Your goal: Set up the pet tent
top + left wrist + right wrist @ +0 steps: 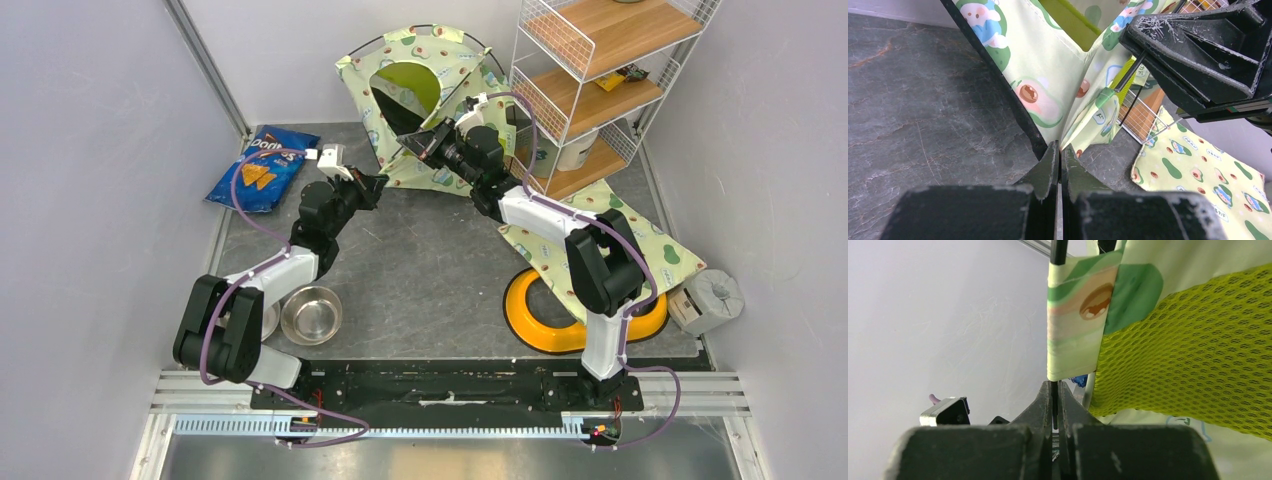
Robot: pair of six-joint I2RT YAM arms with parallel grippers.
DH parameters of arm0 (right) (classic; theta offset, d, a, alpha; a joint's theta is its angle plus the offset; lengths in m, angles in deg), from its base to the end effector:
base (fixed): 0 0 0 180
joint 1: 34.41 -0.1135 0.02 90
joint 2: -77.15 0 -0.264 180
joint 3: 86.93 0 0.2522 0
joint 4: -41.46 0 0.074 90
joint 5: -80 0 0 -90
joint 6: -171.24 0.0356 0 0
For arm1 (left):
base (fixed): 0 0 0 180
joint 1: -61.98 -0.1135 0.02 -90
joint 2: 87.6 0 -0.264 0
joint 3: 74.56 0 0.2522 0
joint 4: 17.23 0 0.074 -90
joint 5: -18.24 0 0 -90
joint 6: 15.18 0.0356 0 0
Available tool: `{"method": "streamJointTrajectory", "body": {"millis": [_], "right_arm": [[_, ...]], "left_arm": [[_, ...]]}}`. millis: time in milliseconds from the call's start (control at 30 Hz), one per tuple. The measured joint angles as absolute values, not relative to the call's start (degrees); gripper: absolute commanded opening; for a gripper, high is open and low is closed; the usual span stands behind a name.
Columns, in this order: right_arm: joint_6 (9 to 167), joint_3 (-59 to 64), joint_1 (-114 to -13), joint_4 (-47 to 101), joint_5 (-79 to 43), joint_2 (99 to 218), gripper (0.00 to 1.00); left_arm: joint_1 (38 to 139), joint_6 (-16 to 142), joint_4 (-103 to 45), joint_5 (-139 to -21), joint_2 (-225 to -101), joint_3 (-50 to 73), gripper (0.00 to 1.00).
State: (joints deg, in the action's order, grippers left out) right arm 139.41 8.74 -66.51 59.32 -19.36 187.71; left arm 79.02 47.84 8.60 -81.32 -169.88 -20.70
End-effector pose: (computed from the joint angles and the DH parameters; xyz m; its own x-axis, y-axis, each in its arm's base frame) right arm 0.3912 0.2522 0.3015 -0.5392 0.6513 -0.5339 -0.3864 0.3719 0.8440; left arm 0.2998 -0.0981 0.2501 -0.2416 -0.3939 -0.8868 0.3793 0.8029 -0.4599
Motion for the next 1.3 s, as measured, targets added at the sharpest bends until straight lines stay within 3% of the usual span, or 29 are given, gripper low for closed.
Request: {"method": "streamJointTrajectory", "body": {"millis": [1300], "right_arm": [[133.9,7.9,-66.4,61.8,-21.5,189.7,0.0]], "left_arm": [[78.1,48.0,4.3,-81.8,-170.8,-18.9,0.02]]}}
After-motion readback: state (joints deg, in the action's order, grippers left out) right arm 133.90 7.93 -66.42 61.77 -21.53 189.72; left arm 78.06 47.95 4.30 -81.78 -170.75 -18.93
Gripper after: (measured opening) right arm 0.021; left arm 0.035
